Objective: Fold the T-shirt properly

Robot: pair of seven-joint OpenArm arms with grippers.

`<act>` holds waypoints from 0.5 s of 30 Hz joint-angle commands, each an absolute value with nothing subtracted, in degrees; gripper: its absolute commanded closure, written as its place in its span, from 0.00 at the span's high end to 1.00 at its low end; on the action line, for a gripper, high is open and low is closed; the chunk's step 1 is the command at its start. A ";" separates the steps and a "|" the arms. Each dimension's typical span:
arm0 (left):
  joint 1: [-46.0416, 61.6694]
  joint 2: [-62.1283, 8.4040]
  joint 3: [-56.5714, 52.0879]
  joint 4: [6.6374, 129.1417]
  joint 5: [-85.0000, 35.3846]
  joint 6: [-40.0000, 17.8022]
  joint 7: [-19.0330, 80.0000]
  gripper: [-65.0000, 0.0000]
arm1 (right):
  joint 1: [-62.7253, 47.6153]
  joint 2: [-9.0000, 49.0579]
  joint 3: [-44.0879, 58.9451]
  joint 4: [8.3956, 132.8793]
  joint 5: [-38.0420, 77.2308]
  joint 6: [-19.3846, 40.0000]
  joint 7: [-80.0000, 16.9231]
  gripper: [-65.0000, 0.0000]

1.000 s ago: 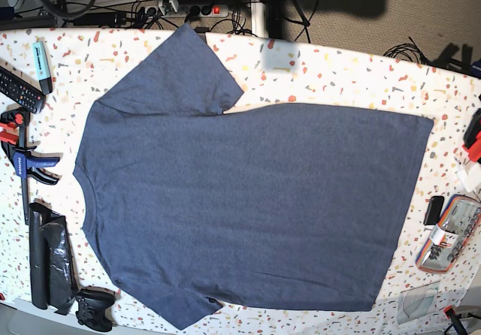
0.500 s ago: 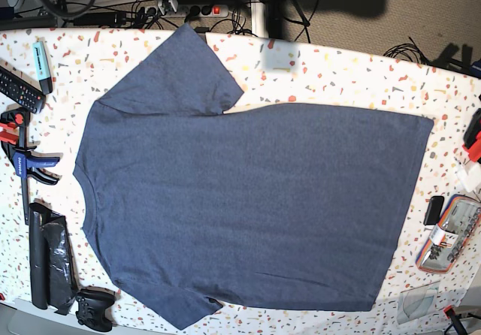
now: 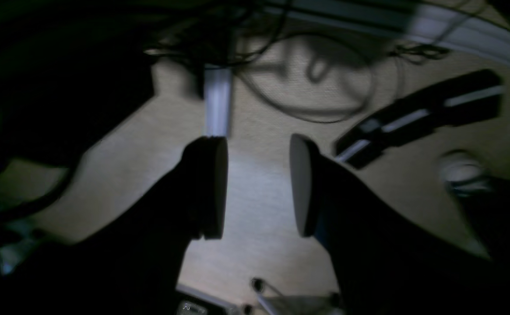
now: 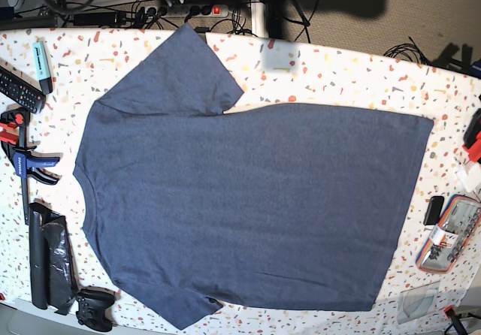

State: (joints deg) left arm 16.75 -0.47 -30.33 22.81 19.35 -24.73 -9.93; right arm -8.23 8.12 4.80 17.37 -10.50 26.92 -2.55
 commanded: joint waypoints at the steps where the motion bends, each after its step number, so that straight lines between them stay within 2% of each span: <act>1: 18.65 -0.67 -30.28 25.06 18.76 -26.22 -10.33 0.26 | -9.58 9.26 4.84 19.14 -9.45 28.64 -2.61 0.38; 7: 28.34 -0.69 -30.28 40.58 13.30 -31.44 -7.86 0.26 | -19.53 11.57 4.84 32.97 -5.48 39.40 -2.61 0.38; 11: 34.41 -0.69 -30.28 51.70 10.61 -33.98 -2.85 0.26 | -28.12 13.02 4.84 45.65 -4.10 40.00 -3.55 0.38; 15: 40.64 -0.69 -30.28 63.11 8.03 -34.00 0.25 0.26 | -37.80 15.77 4.84 60.07 1.06 40.00 -5.06 0.38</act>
